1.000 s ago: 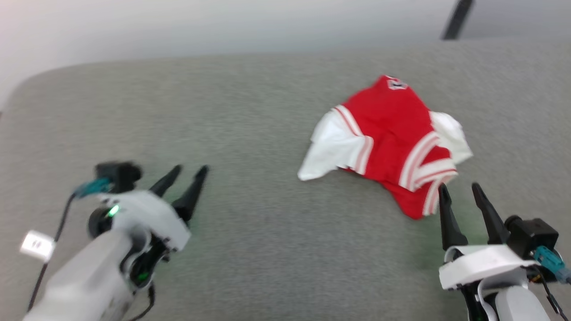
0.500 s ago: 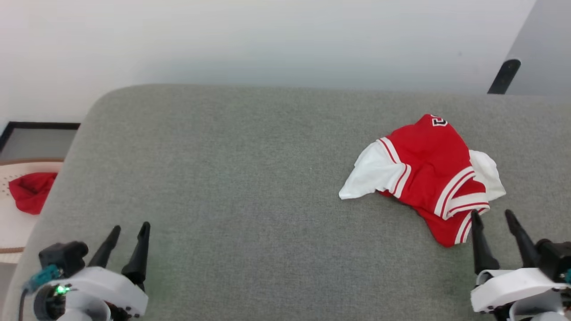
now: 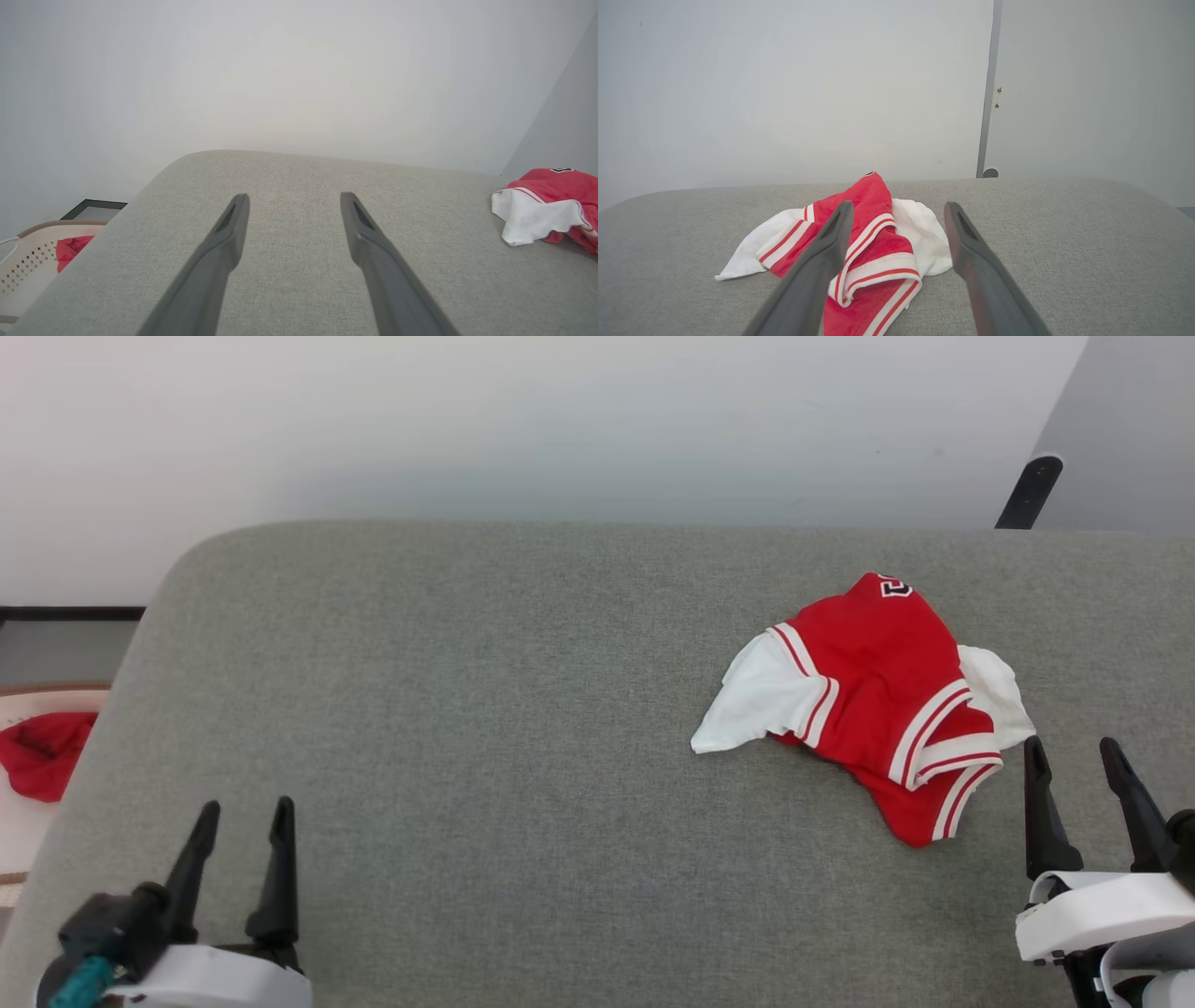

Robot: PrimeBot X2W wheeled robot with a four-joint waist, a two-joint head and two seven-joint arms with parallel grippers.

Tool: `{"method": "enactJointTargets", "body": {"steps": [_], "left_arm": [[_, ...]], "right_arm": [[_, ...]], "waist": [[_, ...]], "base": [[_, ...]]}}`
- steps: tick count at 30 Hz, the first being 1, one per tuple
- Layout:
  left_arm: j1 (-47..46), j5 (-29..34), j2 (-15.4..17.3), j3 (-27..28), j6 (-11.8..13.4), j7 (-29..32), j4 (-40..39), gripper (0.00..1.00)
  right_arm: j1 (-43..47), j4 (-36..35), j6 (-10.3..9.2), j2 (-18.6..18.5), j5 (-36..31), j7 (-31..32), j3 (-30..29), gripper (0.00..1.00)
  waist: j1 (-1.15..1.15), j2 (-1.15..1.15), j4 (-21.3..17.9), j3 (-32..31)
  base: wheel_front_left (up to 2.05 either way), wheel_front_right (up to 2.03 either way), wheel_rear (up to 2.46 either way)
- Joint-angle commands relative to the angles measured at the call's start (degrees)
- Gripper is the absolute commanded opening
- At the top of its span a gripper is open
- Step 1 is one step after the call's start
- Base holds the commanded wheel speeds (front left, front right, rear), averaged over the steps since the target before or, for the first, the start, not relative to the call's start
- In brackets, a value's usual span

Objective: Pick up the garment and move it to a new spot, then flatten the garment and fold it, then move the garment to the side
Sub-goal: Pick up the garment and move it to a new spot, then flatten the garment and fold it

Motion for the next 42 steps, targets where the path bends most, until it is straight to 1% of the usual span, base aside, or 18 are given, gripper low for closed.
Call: {"method": "enactJointTargets", "body": {"steps": [1,4,6,10,25,28,31,33,37,39,42], "left_arm": [[0.6,0.3,-0.3,0.2,-0.2,0.0,-0.1,1.0],[1.2,1.9,-1.6,0.6,-1.0,0.0,0.6,1.0],[1.2,1.9,-2.2,0.7,-1.4,0.0,1.3,1.0],[0.7,2.1,-2.7,0.9,-1.8,0.0,2.2,1.0],[0.4,1.1,-2.6,0.2,-1.9,0.0,2.6,1.0],[-1.1,-0.2,-2.2,-1.1,-1.9,0.0,2.8,1.0],[-4.4,-0.9,-0.3,-4.1,-1.9,0.0,3.8,1.0],[-8.0,-1.5,1.1,-7.1,-1.9,0.7,4.5,1.0],[-17.4,-4.2,4.5,-13.6,-1.9,5.2,5.8,1.0],[-22.6,-7.3,5.5,-17.0,-1.9,9.3,7.3,1.0],[-30.1,-16.9,4.9,-19.9,-1.9,16.8,9.8,1.0]], "right_arm": [[0.0,-0.1,0.2,0.1,-0.4,-0.1,0.1,1.0],[0.7,0.4,0.2,0.3,-0.2,-0.3,0.2,1.0],[0.6,0.5,0.2,0.5,-0.1,-0.6,0.2,1.0],[0.3,1.0,0.2,0.9,-0.1,-1.2,0.3,1.0],[-0.9,2.4,0.2,1.3,-0.3,-2.1,1.2,1.0],[-1.4,2.5,0.2,1.5,-0.2,-2.2,1.7,1.0],[-1.5,2.8,0.2,1.8,0.1,-2.5,2.0,1.0],[-2.0,3.0,0.2,2.0,0.2,-2.7,2.4,1.0],[-3.3,3.2,0.2,2.6,0.6,-3.4,2.9,1.0],[-4.1,3.2,0.2,3.0,0.8,-3.7,3.1,1.0],[-5.0,3.4,0.2,3.4,1.1,-4.2,3.2,1.0]], "waist": [[0.0,0.0,-0.1,0.0],[0.0,0.0,-0.1,0.0],[0.0,0.0,-0.3,0.3],[0.0,0.0,-0.6,0.6],[0.0,0.0,-1.1,0.2],[0.0,0.0,-1.7,0.2],[0.0,0.0,-2.6,0.5],[0.0,0.0,-3.6,0.8],[0.0,0.0,-6.2,2.5],[0.0,0.0,-7.7,3.9],[0.0,0.0,-9.9,6.5]], "base": [[0.0,0.0,0.0],[0.0,0.0,0.0],[0.0,0.0,0.0],[0.0,0.0,0.0],[0.0,0.0,0.0],[0.0,0.0,0.0],[0.0,0.0,0.0],[0.0,0.0,0.0],[0.0,0.0,0.0],[0.0,0.0,0.0],[0.0,0.0,0.0]]}}
